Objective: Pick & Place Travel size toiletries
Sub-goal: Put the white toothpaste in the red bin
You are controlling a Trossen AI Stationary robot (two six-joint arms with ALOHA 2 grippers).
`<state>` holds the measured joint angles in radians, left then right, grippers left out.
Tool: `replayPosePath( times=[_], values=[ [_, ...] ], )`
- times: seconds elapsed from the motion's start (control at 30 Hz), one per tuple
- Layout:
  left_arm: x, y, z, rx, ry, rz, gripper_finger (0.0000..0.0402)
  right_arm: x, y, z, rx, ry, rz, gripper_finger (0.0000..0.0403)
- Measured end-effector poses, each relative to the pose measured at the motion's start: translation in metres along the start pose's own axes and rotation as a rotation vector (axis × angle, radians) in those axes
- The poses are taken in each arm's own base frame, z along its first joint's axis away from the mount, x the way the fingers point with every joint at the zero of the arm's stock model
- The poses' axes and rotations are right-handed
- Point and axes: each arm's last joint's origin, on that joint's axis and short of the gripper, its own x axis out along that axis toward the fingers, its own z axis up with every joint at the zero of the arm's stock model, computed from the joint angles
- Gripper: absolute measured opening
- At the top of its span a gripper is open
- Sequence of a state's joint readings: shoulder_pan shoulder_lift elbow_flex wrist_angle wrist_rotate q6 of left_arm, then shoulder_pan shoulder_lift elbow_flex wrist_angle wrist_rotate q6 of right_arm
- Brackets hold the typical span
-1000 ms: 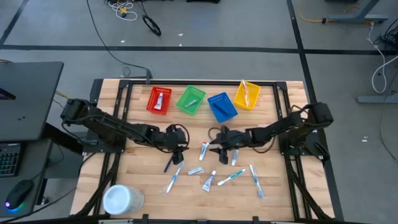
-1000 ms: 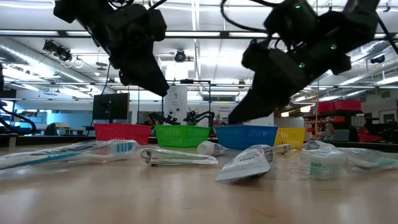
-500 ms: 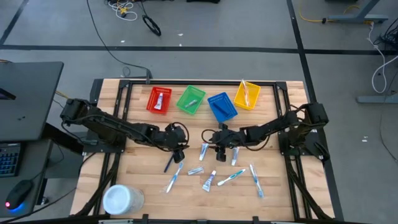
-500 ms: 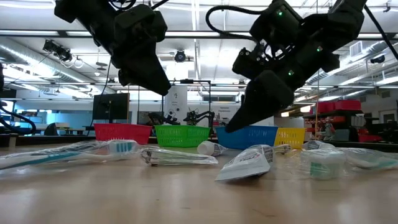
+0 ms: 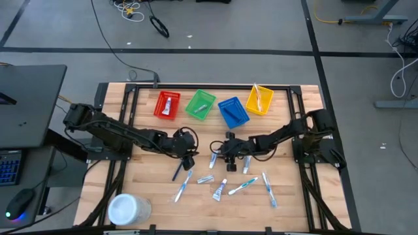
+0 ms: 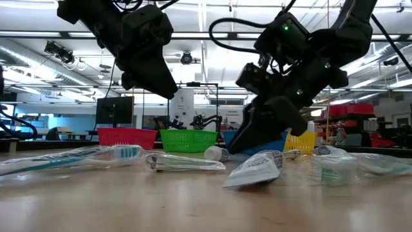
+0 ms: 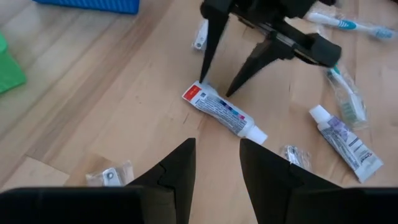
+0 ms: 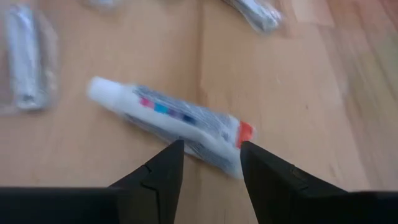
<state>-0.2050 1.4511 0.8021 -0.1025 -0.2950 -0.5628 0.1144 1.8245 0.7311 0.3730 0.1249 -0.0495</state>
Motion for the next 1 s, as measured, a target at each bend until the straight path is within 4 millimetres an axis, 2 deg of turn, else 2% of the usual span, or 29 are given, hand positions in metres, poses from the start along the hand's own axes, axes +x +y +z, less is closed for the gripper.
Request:
replayPosePath(
  times=[0.13,0.47,0.57,0.8,1.0],
  values=[
    [0.0,0.0,0.0,-0.014,0.002,0.0,0.0132,0.0,0.004,0.004,-0.021,-0.042,0.011,0.0169],
    [0.0,0.0,0.0,-0.045,0.002,0.0,0.0132,-0.004,0.034,0.011,-0.16,-0.128,0.034,0.0169],
    [0.0,0.0,0.0,-0.076,-0.002,-0.003,0.0132,0.001,0.036,0.013,-0.168,-0.161,0.016,0.0169],
    [0.0,-0.003,-0.001,-0.085,-0.003,-0.012,0.0132,0.018,0.036,0.015,-0.249,-0.113,-0.073,0.0169],
    [0.0,-0.003,-0.001,-0.08,-0.001,-0.01,0.0132,0.019,0.028,0.026,-0.24,-0.155,-0.184,0.0169]
  ],
)
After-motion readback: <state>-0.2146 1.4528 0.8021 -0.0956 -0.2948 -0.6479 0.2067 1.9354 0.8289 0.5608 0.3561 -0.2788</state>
